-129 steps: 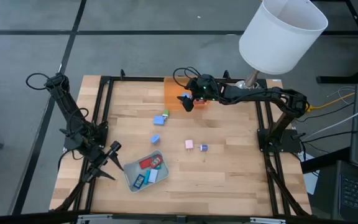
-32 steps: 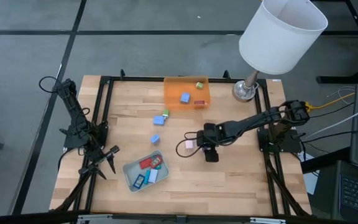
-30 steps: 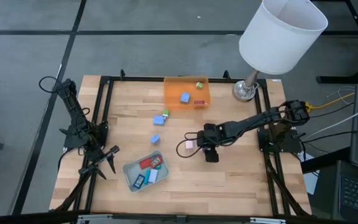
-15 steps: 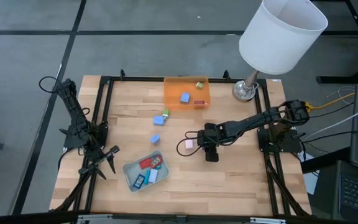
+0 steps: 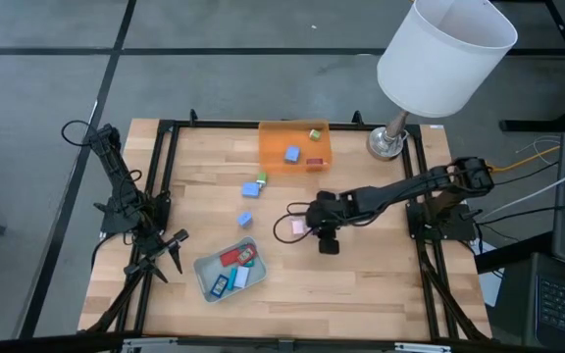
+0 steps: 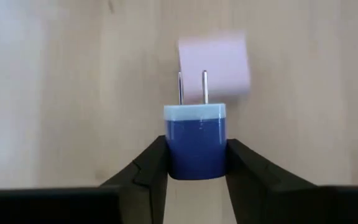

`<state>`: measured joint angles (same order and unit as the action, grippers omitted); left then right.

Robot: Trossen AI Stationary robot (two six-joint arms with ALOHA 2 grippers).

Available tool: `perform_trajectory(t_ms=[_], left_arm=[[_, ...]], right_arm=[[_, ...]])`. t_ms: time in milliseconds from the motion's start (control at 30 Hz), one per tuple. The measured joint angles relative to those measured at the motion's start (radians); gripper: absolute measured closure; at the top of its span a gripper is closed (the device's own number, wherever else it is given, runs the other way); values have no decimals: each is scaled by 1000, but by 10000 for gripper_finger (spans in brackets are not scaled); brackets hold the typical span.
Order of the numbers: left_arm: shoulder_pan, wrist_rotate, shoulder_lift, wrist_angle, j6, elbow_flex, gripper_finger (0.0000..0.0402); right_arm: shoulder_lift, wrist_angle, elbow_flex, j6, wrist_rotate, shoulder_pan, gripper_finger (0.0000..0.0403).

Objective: Pick & Place Office items
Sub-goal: Put the purple charger adapter into the orange bin

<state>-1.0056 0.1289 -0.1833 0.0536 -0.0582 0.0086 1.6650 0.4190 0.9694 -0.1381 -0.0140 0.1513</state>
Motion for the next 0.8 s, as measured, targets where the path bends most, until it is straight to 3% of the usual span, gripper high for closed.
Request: perform_trajectory(t_ms=[133,300,467,800], left_arm=[[0,0,0,0,0,0,209],[0,0,0,0,-8,0,208],[0,0,0,2,-16,0,206],[-1,0,0,4,-34,0,207]], right_arm=[[-52,-84,46,21,-98,-5,279],[-118,-440,38,83,-243,-40,279],[-106,-953,-34,115,-154,-113,279],[79,-1382,-153,3,-81,-302,279]])
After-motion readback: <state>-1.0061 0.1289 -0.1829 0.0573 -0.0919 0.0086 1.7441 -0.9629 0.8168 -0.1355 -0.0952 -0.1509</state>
